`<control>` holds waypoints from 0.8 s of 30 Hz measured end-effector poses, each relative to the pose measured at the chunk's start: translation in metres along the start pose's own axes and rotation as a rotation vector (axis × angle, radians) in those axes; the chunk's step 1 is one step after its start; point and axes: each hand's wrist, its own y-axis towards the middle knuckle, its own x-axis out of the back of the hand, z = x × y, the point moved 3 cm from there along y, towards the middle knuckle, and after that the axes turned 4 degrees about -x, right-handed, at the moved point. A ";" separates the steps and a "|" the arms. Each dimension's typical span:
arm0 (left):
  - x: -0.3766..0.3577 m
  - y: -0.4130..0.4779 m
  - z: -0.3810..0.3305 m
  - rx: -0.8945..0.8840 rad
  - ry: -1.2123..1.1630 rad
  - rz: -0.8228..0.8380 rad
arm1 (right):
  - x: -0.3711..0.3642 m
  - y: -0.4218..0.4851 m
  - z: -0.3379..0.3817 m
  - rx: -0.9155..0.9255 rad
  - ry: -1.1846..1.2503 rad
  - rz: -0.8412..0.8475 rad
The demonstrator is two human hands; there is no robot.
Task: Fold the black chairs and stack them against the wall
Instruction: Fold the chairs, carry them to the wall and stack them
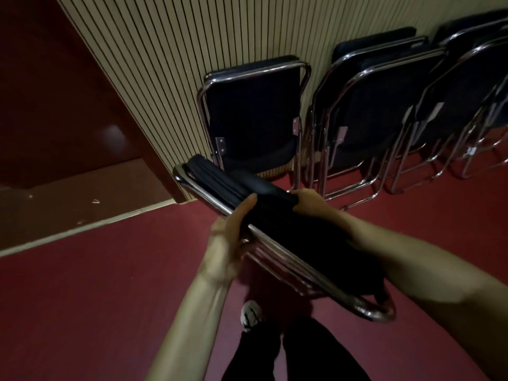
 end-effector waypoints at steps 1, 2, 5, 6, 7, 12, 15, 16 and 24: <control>0.001 0.011 -0.005 0.011 -0.017 0.018 | 0.007 0.013 0.008 0.033 -0.020 0.008; 0.002 0.021 -0.010 0.031 -0.031 0.017 | 0.013 0.025 0.016 0.059 -0.045 0.026; 0.002 0.054 -0.020 0.106 -0.065 -0.032 | 0.029 0.066 0.031 0.121 -0.084 0.095; 0.000 0.064 -0.021 0.130 -0.083 -0.049 | 0.032 0.081 0.033 0.139 -0.098 0.115; -0.004 0.072 -0.022 0.149 -0.108 -0.065 | 0.034 0.096 0.033 0.157 -0.103 0.137; -0.044 0.102 -0.019 0.206 -0.268 -0.119 | 0.042 0.160 0.026 0.284 -0.156 0.217; -0.073 0.128 -0.014 0.190 -0.291 -0.227 | 0.053 0.193 0.023 0.331 -0.210 0.274; -0.083 0.136 -0.015 0.185 -0.305 -0.253 | 0.056 0.204 0.022 0.339 -0.224 0.296; -0.121 0.191 -0.018 0.179 -0.454 -0.412 | 0.067 0.275 0.027 0.394 -0.333 0.444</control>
